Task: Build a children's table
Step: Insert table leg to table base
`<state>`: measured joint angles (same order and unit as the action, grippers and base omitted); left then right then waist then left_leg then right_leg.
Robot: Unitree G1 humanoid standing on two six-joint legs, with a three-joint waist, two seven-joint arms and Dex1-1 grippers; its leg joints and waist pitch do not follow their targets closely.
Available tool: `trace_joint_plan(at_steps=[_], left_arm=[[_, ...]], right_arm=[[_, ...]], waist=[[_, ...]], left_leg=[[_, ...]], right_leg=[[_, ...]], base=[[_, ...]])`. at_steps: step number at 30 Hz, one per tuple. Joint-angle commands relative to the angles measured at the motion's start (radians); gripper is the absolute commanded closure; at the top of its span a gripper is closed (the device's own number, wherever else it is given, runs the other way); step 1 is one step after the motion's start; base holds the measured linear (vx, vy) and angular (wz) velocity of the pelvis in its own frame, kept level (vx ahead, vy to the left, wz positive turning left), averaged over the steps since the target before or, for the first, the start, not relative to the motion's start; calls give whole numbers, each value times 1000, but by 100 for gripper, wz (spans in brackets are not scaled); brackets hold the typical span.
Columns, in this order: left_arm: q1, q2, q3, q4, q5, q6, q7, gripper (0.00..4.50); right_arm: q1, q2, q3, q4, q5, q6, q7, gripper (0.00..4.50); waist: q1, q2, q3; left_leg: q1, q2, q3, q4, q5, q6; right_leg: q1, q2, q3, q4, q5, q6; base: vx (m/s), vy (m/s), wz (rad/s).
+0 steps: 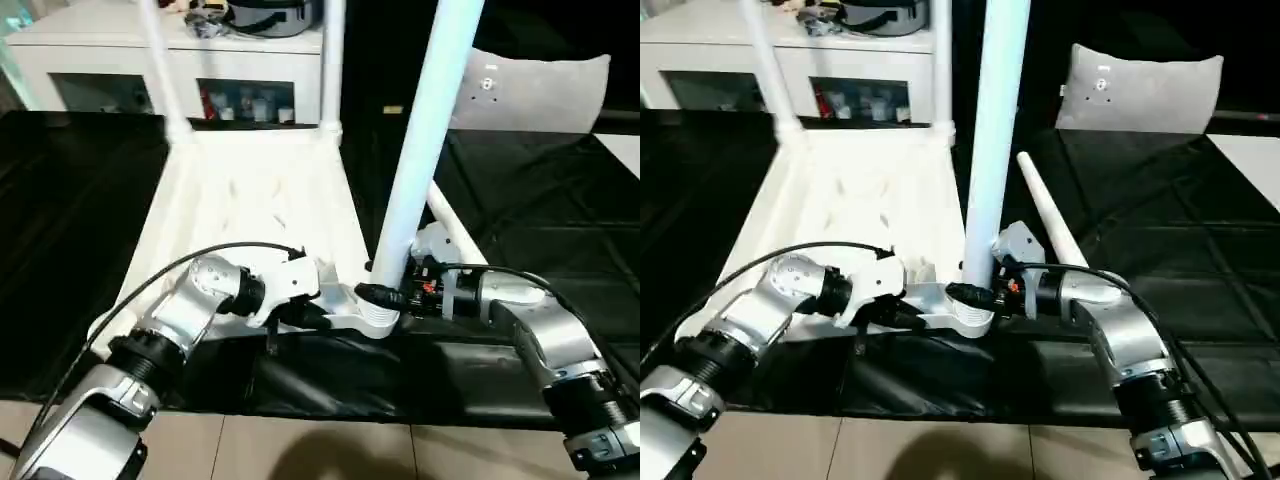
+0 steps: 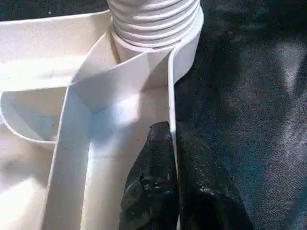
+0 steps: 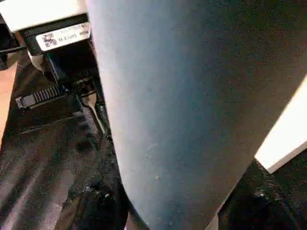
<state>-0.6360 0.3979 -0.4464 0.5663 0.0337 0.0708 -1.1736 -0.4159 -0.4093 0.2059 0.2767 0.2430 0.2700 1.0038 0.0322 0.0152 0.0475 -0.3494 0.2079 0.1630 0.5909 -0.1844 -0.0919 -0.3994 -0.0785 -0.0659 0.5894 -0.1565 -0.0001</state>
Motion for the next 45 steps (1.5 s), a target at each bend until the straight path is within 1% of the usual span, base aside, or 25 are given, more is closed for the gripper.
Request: trace_joint_plan(at_steps=[1,3,8,10,13,14,16,18,19,20,21,23,27,28,29,30,32,34,36,37,40,42,43,44,45], left_arm=[[-15,15,22,6,22,25,39,450],[-2,9,36,-12,6,51,51,450],[47,-1,76,-109,-24,162,95,450],[76,-4,83,-186,-29,242,117,450],[114,-32,89,-303,-39,365,159,450],[122,-43,88,-336,-40,398,172,450],[131,-79,78,-410,-39,475,205,450],[127,-111,64,-452,-30,529,229,450],[120,-130,58,-458,-14,551,252,450],[113,-149,52,-461,4,574,279,450],[108,-162,49,-459,16,588,300,450],[105,-178,51,-461,38,619,345,450],[112,-138,35,-446,86,599,390,450],[115,-124,33,-443,93,592,387,450],[124,-88,39,-433,98,547,368,450],[126,-79,42,-430,98,538,362,450],[132,-54,54,-422,97,514,348,450],[132,-33,86,-392,89,468,344,450],[128,-28,100,-373,78,442,343,450],[124,-34,127,-362,55,449,343,450],[125,-35,168,-381,-22,444,299,397],[124,-41,197,-401,-80,437,266,397],[121,-46,213,-407,-103,439,255,363],[109,-66,257,-415,-154,456,246,363],[108,-68,261,-415,-159,458,245,354]], right_arm=[[71,4,59,65,-41,55,-8,260],[83,17,43,53,-38,65,-44,260],[120,73,-5,10,-36,120,-190,260],[133,115,-25,-10,-37,154,-271,260],[130,196,-59,-18,-32,204,-396,260],[124,221,-69,-15,-30,220,-431,260],[88,285,-83,23,-31,263,-511,260],[52,319,-75,69,-53,278,-555,260],[32,334,-67,96,-66,275,-575,260],[15,348,-58,115,-80,276,-596,260],[6,356,-50,123,-89,276,-606,260],[6,362,-22,112,-115,276,-612,260],[27,374,-21,64,-111,250,-617,260],[29,375,-29,61,-107,233,-619,260],[38,374,-62,39,-86,169,-603,260],[41,375,-74,32,-78,151,-599,260],[47,378,-115,7,-50,98,-584,260],[48,378,-178,-40,4,32,-540,260],[49,373,-205,-72,42,31,-505,260],[49,366,-226,-102,76,39,-473,260],[54,336,-248,-161,133,72,-409,260],[61,303,-248,-193,168,101,-359,260],[63,290,-247,-204,180,111,-343,260],[68,265,-243,-223,198,126,-313,260],[69,263,-243,-225,199,127,-311,260]], waist=[[-9,7,-37],[-12,7,-33],[-23,9,-30],[-37,13,-29],[-56,15,-23],[-69,16,-22],[-80,17,-20],[-92,18,-18],[-97,18,-16],[-100,13,-17],[-98,17,-16],[-100,14,-14],[-104,18,-15],[-107,20,-19],[-108,24,-20],[-110,18,-23],[-109,17,-24],[-107,15,-37],[-104,14,-48],[-100,14,-53],[-92,13,-55],[-82,11,-67],[-75,9,-74],[-66,10,-75],[-55,8,-76]], left_leg=[[6,7,-1,-80,-401,21],[8,7,-3,-82,-427,15],[7,5,-12,-87,-463,4],[6,7,-19,-93,-489,-2],[7,7,-25,-95,-540,-11],[8,5,-26,-95,-561,-12],[6,3,-29,-95,-563,-11],[9,0,-29,-90,-575,-9],[5,-2,-30,-91,-575,-6],[6,-4,-28,-87,-568,-1],[10,-6,-27,-85,-563,1],[9,-7,-28,-85,-564,2],[11,-6,-33,-90,-591,4],[15,-4,-34,-92,-604,5],[10,-1,-37,-97,-601,6],[6,1,-35,-101,-593,10],[4,2,-31,-101,-565,10],[-4,4,-30,-100,-517,17],[-18,6,-26,-99,-436,28],[-30,9,-20,-99,-342,41],[-31,10,-12,-92,-285,58],[-27,11,-5,-79,-182,78],[-29,7,-1,-68,-93,103],[-31,6,2,-64,-26,133],[-30,4,6,-59,-9,154]], right_leg=[[32,-41,29,-95,-486,-157],[28,-42,26,-102,-544,-136],[25,-42,20,-110,-604,-104],[25,-41,17,-109,-586,-108],[18,-42,14,-115,-619,-100],[16,-40,10,-120,-642,-88],[16,-42,8,-122,-648,-84],[11,-41,4,-128,-672,-77],[12,-43,0,-132,-690,-69],[10,-44,-1,-137,-698,-62],[5,-45,0,-141,-710,-57],[5,-44,-4,-146,-728,-41],[5,-44,-10,-151,-724,-29],[8,-45,-14,-154,-706,-34],[18,-48,-18,-151,-668,-42],[22,-48,-18,-149,-654,-44],[21,-56,-12,-145,-627,-69],[31,-59,-7,-136,-589,-84],[41,-58,1,-121,-487,-117],[51,-55,5,-103,-358,-159],[53,-56,6,-95,-312,-191],[55,-55,11,-80,-183,-225],[61,-54,15,-60,-56,-260],[61,-51,15,-49,39,-290],[60,-53,15,-46,71,-304]], base=[[0,0,0],[0,0,0],[0,0,0],[0,0,0],[0,0,0],[0,0,0],[0,0,0],[0,0,0],[0,0,0],[0,0,0],[0,0,0],[0,0,0],[0,0,0],[0,0,0],[0,0,0],[0,0,0],[0,0,0],[0,0,0],[0,0,0],[0,0,0],[0,0,0],[72,-15,3],[82,-13,3],[58,-20,1],[0,0,0]])
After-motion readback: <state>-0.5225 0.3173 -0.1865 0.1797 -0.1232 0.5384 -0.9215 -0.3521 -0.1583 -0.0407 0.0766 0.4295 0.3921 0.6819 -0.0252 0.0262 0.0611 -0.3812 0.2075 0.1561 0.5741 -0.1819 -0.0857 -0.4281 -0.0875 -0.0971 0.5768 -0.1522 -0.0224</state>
